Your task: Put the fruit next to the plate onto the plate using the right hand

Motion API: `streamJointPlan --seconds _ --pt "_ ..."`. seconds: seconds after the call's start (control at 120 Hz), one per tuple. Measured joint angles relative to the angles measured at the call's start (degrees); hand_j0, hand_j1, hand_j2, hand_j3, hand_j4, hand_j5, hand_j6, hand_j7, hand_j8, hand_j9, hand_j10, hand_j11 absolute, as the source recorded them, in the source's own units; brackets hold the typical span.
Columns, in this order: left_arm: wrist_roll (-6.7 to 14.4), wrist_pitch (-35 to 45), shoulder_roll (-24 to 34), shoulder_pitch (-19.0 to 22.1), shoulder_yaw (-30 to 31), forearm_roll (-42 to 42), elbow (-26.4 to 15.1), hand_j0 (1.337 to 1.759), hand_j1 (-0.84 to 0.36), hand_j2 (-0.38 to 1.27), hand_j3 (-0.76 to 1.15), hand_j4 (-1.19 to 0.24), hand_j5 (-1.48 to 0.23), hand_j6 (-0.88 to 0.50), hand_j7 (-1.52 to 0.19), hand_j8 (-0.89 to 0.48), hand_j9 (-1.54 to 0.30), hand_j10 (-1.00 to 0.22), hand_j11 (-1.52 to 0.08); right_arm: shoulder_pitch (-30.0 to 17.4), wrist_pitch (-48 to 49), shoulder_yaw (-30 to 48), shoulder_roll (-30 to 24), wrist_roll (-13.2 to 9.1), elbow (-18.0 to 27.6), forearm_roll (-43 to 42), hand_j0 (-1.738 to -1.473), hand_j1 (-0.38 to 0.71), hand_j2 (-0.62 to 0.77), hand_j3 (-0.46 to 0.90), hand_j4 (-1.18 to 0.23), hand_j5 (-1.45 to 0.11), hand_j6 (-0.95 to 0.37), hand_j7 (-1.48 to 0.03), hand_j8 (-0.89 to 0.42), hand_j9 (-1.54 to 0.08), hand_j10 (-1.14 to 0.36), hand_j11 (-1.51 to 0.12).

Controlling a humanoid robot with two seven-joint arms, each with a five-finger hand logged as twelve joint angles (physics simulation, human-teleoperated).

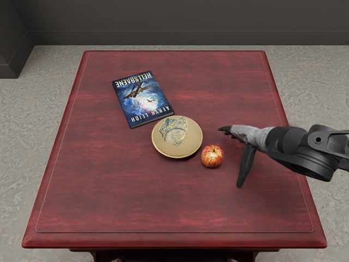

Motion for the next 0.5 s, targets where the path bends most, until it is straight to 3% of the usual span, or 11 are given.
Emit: streamJointPlan --seconds 0.208,0.5 --pt "0.02 0.00 0.00 0.00 0.00 -0.01 0.02 1.658 0.35 0.00 0.00 0.00 0.00 0.00 0.00 0.00 0.00 0.00 0.00 -6.26 -6.95 3.47 1.97 0.00 0.03 -7.78 -1.658 -0.35 0.00 0.00 0.00 0.00 0.00 0.00 0.00 0.00 0.00 0.00" --pt "0.03 0.00 0.00 0.13 0.00 -0.01 0.02 1.658 0.35 0.00 0.00 0.00 0.00 0.00 0.00 0.00 0.00 0.00 0.00 -10.04 -13.36 4.61 3.84 0.00 -0.16 -14.68 -1.658 -0.34 0.00 0.00 -0.01 -0.01 -0.01 -0.01 -0.01 -0.01 -0.01 -0.01"
